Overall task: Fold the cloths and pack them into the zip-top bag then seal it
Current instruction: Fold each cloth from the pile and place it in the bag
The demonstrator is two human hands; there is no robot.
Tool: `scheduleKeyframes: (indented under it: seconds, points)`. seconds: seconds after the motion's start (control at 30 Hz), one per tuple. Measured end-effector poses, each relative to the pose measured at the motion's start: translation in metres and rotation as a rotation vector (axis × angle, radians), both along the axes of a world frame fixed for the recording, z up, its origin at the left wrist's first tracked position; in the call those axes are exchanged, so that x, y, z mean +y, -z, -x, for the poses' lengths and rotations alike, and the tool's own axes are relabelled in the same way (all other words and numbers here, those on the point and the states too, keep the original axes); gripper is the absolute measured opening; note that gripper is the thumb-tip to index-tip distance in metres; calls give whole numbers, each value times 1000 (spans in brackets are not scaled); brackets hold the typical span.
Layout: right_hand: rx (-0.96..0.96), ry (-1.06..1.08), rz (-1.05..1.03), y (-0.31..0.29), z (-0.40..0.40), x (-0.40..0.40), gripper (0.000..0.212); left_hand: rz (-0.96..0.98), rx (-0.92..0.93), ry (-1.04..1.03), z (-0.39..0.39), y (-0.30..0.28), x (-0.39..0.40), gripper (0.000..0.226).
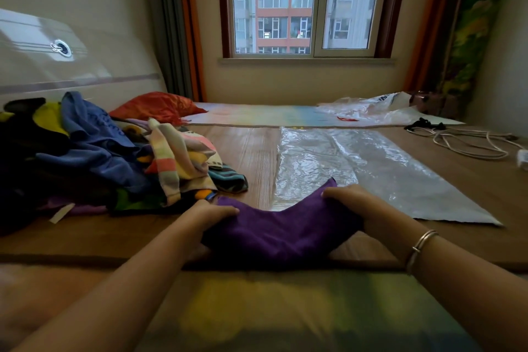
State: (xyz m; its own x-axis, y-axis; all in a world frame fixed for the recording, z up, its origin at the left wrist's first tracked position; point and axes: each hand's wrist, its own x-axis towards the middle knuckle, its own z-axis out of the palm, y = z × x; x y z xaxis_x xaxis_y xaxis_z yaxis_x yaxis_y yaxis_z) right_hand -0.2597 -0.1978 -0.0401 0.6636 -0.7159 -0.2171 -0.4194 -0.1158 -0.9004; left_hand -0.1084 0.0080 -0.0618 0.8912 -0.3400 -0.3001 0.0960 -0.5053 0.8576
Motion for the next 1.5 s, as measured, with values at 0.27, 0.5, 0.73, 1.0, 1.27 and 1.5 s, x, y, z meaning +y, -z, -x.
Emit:
scheduleKeyframes:
  seconds: [0.27,0.5,0.73,1.0,1.27,1.5]
  points:
    - [-167,-135,167,-41,-1,55,12,549,274,120,66,-35,-32,20]
    - [-348,-303,-83,-37,17,77,21,845,349,231,88,-34,-35,39]
    - [-354,-414,926,-18,60,33,58,642,239,403,93,-29,-45,27]
    - [132,-515,1329,-7,76,-23,26,543,346,667,98,-9,-100,23]
    - [209,-389,1266,23,64,-63,25,523,158,389,56,13,-140,15]
    - [210,-394,1077,41,38,-71,33,-64,-723,613,5,45,-156,30]
